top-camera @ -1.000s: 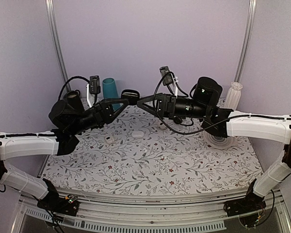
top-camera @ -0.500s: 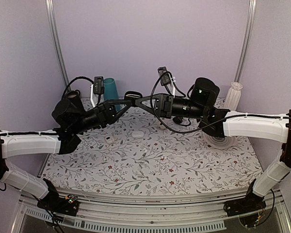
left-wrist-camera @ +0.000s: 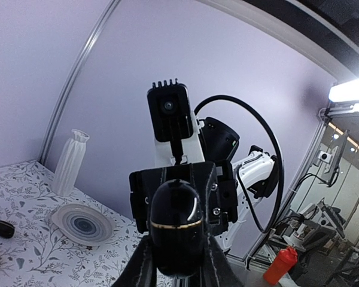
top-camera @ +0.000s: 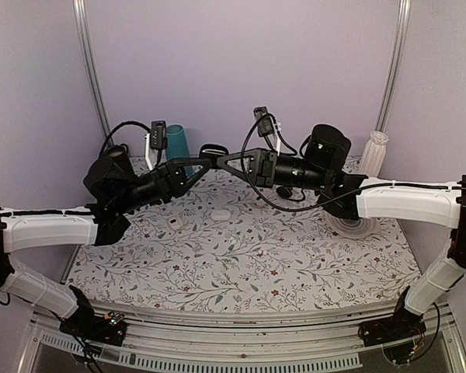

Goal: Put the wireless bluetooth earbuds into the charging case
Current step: Pass from the left arm to the right, then place the charging case with the earbuds at the center of the board.

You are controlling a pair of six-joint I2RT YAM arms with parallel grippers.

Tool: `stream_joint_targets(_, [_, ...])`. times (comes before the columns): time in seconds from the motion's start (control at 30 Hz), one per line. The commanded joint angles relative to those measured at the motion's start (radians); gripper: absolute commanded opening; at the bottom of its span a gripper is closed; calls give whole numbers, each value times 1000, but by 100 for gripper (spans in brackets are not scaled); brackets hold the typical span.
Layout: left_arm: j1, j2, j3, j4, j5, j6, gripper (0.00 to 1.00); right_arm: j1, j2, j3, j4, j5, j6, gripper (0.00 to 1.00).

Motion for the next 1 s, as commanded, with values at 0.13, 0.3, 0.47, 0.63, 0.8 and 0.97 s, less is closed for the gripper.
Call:
stream_joint_targets(0.13, [0, -43, -16, -97, -70, 85, 63, -5, 4, 1, 17, 46, 15, 3])
stream_joint_targets(0.3, [8, -89, -52, -155, -155, 116, 96, -36, 5, 2, -15, 63, 22, 3])
stream_joint_targets(0.47, [17, -164, -110, -244, -283, 163, 96, -77, 22, -1, -38, 90, 35, 3])
stream_joint_targets(0.63, [21, -246, -135, -342, -347, 212, 96, -123, 98, 27, -81, 90, 38, 3])
stream_joint_targets(0.8, [23, -291, -123, -436, -356, 266, 96, -165, 211, 81, -116, 81, 41, 3])
stream_joint_targets(0.97, [23, -305, -117, -464, -353, 278, 96, -191, 380, 189, -169, 64, 25, 3])
